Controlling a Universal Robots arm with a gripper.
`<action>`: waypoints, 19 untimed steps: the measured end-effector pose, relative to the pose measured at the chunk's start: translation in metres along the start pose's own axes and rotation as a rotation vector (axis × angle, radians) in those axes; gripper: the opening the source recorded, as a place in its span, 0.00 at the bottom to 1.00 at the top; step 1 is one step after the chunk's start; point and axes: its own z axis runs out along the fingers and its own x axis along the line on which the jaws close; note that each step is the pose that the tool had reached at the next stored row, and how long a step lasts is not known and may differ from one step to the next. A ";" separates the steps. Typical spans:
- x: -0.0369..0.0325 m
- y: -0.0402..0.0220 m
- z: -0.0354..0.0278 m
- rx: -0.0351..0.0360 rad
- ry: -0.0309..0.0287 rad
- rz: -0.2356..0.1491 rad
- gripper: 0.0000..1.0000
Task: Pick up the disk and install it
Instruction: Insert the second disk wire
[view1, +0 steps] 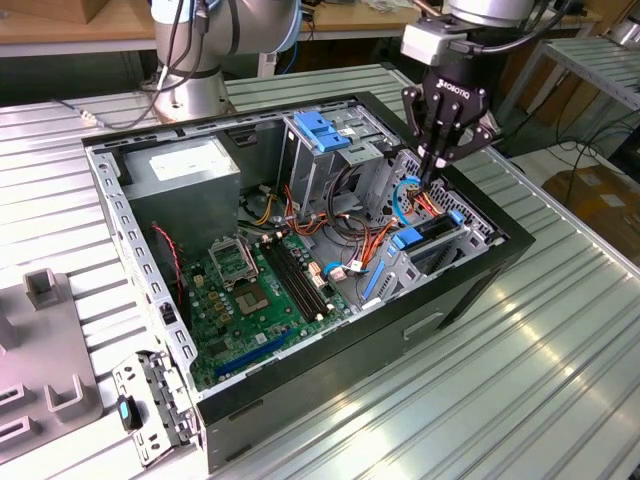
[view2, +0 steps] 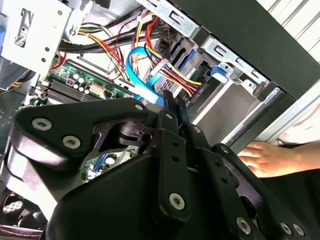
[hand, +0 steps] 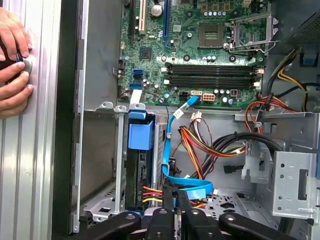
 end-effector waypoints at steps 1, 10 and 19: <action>-0.0002 0.0000 0.0010 -0.0001 0.0011 0.000 0.16; -0.0014 0.0000 0.0077 -0.0004 0.0061 0.000 0.24; 0.0091 0.0007 0.0126 0.0006 -0.0030 0.000 0.16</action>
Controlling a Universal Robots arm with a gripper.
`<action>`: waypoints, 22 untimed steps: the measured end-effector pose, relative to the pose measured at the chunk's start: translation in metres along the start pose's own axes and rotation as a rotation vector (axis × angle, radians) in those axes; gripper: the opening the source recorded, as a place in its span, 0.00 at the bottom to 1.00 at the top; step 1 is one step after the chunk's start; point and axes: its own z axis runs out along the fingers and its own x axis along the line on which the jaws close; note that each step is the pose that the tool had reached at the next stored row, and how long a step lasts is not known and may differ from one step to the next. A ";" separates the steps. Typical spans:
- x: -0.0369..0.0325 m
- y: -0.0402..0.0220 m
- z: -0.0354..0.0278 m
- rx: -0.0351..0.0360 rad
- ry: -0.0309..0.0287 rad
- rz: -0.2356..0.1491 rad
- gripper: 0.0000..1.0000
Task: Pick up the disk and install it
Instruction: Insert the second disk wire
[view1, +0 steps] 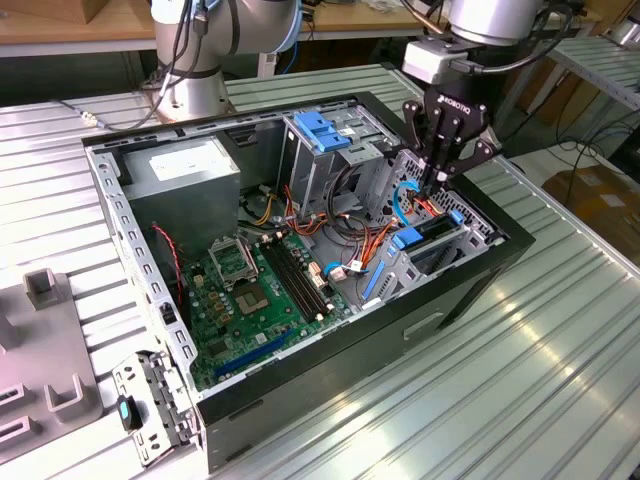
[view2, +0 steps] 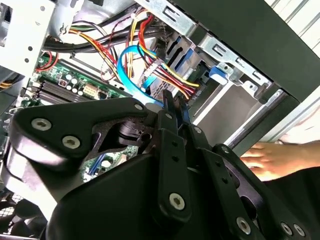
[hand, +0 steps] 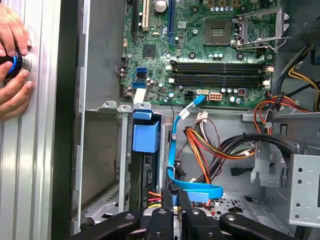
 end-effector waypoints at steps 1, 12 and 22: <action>0.0025 0.0003 0.0007 0.0003 -0.0044 0.000 0.16; 0.0338 0.0037 0.0115 0.0061 -0.0964 0.001 0.16; 0.0443 0.0045 0.0186 0.0062 -0.1286 0.020 0.16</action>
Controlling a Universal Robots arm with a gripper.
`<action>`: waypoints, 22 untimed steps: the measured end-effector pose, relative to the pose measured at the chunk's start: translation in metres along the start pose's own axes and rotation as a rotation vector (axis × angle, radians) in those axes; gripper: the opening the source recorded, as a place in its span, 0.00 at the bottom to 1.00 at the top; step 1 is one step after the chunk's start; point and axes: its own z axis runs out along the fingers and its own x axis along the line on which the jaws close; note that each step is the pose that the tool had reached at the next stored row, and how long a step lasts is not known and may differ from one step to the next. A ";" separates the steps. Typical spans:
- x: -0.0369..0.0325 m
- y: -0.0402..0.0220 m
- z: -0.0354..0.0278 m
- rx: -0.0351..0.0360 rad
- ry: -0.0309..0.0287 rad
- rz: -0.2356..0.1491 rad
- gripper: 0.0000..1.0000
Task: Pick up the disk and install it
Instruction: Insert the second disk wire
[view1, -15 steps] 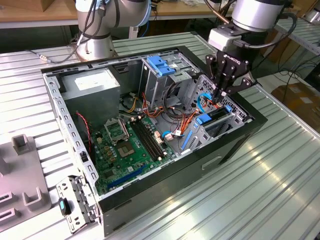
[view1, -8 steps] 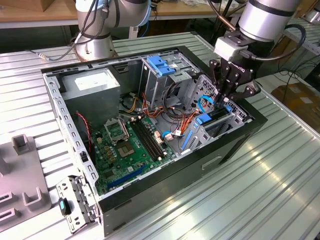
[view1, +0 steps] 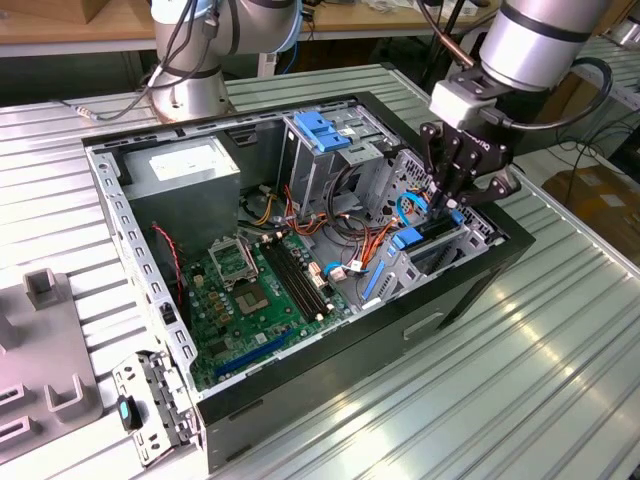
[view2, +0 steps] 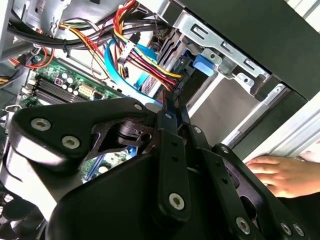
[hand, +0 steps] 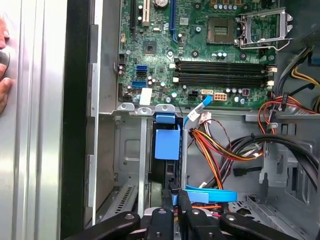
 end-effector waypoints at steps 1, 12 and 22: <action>0.0004 0.0000 0.0004 0.0001 -0.0048 0.004 0.16; 0.0141 0.0007 0.0047 0.0028 -0.0788 0.013 0.16; 0.0160 0.0008 0.0090 0.0031 -0.0879 0.013 0.16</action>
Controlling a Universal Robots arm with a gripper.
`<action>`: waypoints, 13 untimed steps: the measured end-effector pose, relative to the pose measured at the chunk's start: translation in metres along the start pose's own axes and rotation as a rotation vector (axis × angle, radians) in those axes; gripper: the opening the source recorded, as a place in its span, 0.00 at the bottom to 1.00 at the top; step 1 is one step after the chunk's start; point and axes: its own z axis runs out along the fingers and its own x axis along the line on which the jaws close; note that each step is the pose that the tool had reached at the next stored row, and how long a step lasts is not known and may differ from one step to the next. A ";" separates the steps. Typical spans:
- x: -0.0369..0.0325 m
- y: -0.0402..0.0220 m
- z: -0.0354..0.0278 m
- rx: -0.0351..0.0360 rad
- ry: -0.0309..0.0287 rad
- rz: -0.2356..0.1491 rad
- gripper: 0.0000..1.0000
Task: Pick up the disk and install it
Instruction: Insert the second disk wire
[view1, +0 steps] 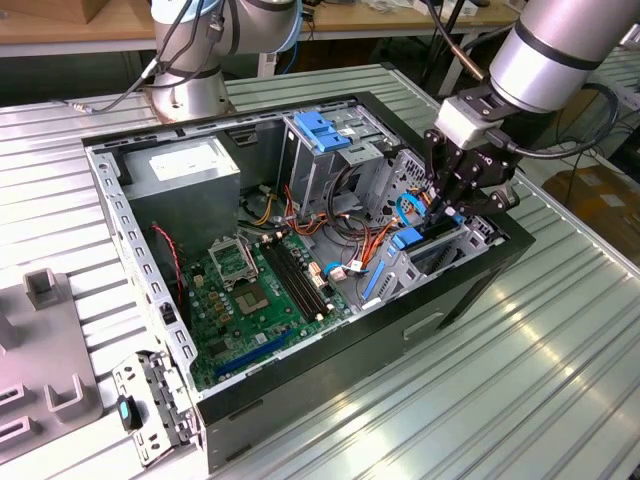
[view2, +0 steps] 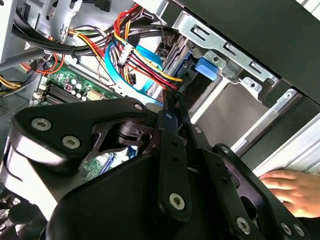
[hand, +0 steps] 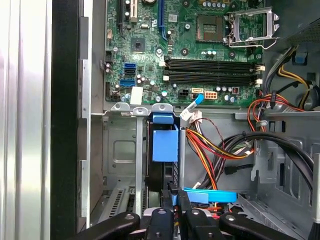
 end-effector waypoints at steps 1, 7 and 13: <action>0.0001 0.0000 0.0003 0.0000 -0.0008 0.000 0.16; 0.0023 0.0001 0.0041 0.0001 -0.0039 0.000 0.16; 0.0027 0.0001 0.0044 0.0002 -0.0046 0.000 0.16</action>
